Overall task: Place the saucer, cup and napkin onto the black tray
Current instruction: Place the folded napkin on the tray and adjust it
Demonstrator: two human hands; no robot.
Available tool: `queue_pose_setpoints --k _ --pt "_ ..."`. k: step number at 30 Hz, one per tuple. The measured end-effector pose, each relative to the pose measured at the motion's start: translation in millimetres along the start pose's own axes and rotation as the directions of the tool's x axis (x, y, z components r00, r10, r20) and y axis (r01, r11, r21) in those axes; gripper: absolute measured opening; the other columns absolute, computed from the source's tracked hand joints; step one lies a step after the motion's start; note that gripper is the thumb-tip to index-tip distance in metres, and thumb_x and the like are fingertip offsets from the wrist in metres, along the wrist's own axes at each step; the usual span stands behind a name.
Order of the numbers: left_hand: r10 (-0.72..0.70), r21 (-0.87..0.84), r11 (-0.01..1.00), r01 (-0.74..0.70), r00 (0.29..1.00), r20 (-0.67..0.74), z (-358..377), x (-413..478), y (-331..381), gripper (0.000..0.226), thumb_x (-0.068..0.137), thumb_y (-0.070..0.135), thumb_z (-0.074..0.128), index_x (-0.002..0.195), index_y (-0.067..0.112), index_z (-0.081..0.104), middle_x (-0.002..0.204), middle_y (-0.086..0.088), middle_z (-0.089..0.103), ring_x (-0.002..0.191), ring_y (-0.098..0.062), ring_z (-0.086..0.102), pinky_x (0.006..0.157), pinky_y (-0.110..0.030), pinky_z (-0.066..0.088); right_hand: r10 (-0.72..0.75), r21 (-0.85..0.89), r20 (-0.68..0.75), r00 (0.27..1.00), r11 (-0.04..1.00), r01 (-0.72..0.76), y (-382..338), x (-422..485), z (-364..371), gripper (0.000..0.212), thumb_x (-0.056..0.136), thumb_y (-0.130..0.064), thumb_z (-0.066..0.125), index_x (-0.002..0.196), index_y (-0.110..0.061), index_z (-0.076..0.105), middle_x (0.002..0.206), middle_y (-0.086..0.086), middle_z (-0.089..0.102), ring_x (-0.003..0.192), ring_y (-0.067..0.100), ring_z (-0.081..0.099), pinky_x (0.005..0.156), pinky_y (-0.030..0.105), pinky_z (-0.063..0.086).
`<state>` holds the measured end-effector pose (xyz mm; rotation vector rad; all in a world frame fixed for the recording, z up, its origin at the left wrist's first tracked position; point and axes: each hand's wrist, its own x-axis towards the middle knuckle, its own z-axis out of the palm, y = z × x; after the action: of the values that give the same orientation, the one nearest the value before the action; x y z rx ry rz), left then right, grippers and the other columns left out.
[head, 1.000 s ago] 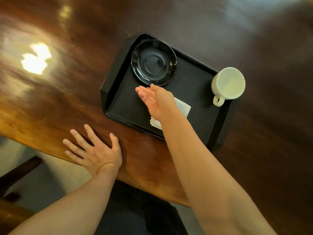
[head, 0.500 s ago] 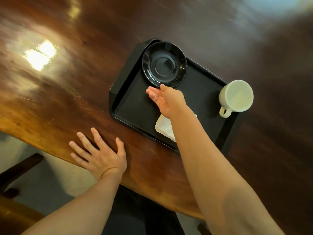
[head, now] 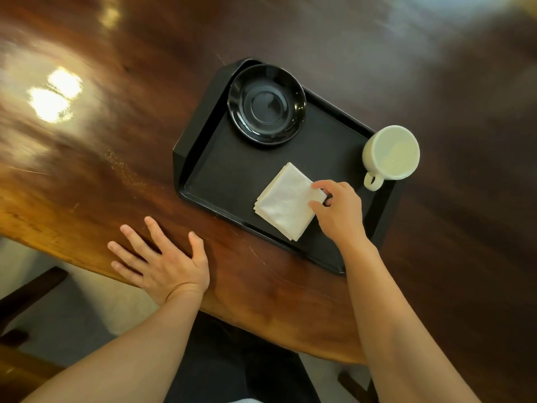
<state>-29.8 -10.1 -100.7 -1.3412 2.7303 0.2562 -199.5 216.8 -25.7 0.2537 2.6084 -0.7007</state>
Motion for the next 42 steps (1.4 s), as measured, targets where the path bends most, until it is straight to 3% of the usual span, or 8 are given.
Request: queue_pose_setpoints --k 3,7,13,22,30,33,37,42 --pt "0.003 0.000 1.000 -0.003 1.000 -0.003 1.2 0.3 -0.7 0.085 0.095 0.064 0.034 0.165 0.015 0.025 0.172 -0.022 0.013 0.158 -0.050 0.007 0.124 -0.063 0.002 0.041 0.061 -0.079 0.996 0.997 -0.036 -1.5 1.9 7.5 0.026 0.087 -0.016 0.071 0.107 -0.031 0.065 0.110 0.001 0.055 0.086 0.014 0.057 0.074 0.020 0.043" --pt "0.005 -0.002 1.000 -0.005 1.000 -0.012 3.0 0.9 -2.0 0.085 0.095 0.065 0.034 0.165 0.017 0.023 0.172 -0.021 0.012 0.158 -0.049 0.006 0.124 -0.062 0.001 0.173 0.225 -0.108 0.979 0.963 -0.145 -0.2 5.3 7.4 0.022 0.084 -0.016 0.073 0.101 -0.029 0.068 0.101 0.000 0.059 0.083 0.019 0.065 0.078 0.033 0.058" --pt "0.003 -0.001 1.000 -0.003 1.000 -0.022 5.4 1.2 -3.0 0.085 0.095 0.065 0.035 0.164 0.018 0.023 0.172 -0.021 0.013 0.158 -0.049 0.006 0.124 -0.063 0.003 0.340 0.398 -0.223 0.914 0.887 -0.233 14.2 -8.7 12.5 0.022 0.084 -0.017 0.071 0.105 -0.024 0.067 0.101 0.001 0.061 0.084 0.016 0.065 0.075 0.036 0.061" --pt "0.008 -0.006 1.000 -0.008 0.999 -0.043 9.1 1.7 -5.2 0.083 0.096 0.065 0.036 0.165 0.019 0.022 0.173 -0.020 0.013 0.158 -0.049 0.006 0.124 -0.063 0.003 0.317 0.426 -0.234 0.919 0.883 -0.197 27.1 -39.4 24.4 0.030 0.087 -0.020 0.070 0.118 -0.019 0.065 0.108 0.000 0.060 0.084 0.011 0.063 0.083 0.037 0.058" --pt "0.008 0.001 1.000 -0.008 0.998 -0.062 13.6 2.2 -6.2 0.082 0.098 0.062 0.040 0.165 0.018 0.022 0.172 -0.021 0.014 0.158 -0.049 0.007 0.124 -0.063 0.004 0.280 0.424 -0.249 0.927 0.892 -0.156 27.7 -39.7 26.4 0.031 0.086 -0.019 0.070 0.117 -0.017 0.066 0.107 -0.004 0.058 0.085 0.012 0.063 0.079 0.040 0.059" --pt "0.006 0.000 1.000 -0.006 0.998 -0.067 14.6 2.4 -6.8 0.081 0.098 0.063 0.038 0.164 0.018 0.023 0.172 -0.020 0.015 0.158 -0.049 0.008 0.124 -0.063 0.004 0.256 0.411 -0.258 0.932 0.902 -0.134 27.8 -36.6 26.4 0.030 0.086 -0.018 0.071 0.116 -0.017 0.067 0.105 -0.005 0.057 0.083 0.011 0.062 0.080 0.036 0.059" --pt "0.010 0.001 1.000 -0.010 0.998 -0.054 16.0 3.4 -7.6 0.082 0.098 0.065 0.036 0.164 0.019 0.023 0.172 -0.020 0.015 0.158 -0.049 0.010 0.124 -0.064 0.006 0.258 0.408 -0.291 0.921 0.905 -0.124 26.8 -36.1 30.6 0.031 0.087 -0.019 0.072 0.117 -0.018 0.067 0.110 -0.003 0.061 0.078 0.004 0.059 0.076 0.017 0.051" --pt "0.012 -0.005 1.000 -0.013 0.999 -0.035 18.0 4.7 -7.1 0.082 0.097 0.065 0.035 0.164 0.020 0.023 0.172 -0.020 0.016 0.157 -0.049 0.011 0.124 -0.064 0.006 0.258 0.391 -0.292 0.921 0.911 -0.132 23.2 -41.2 30.7 0.036 0.088 -0.020 0.070 0.123 -0.018 0.063 0.116 -0.002 0.062 0.082 0.008 0.060 0.073 0.011 0.044"
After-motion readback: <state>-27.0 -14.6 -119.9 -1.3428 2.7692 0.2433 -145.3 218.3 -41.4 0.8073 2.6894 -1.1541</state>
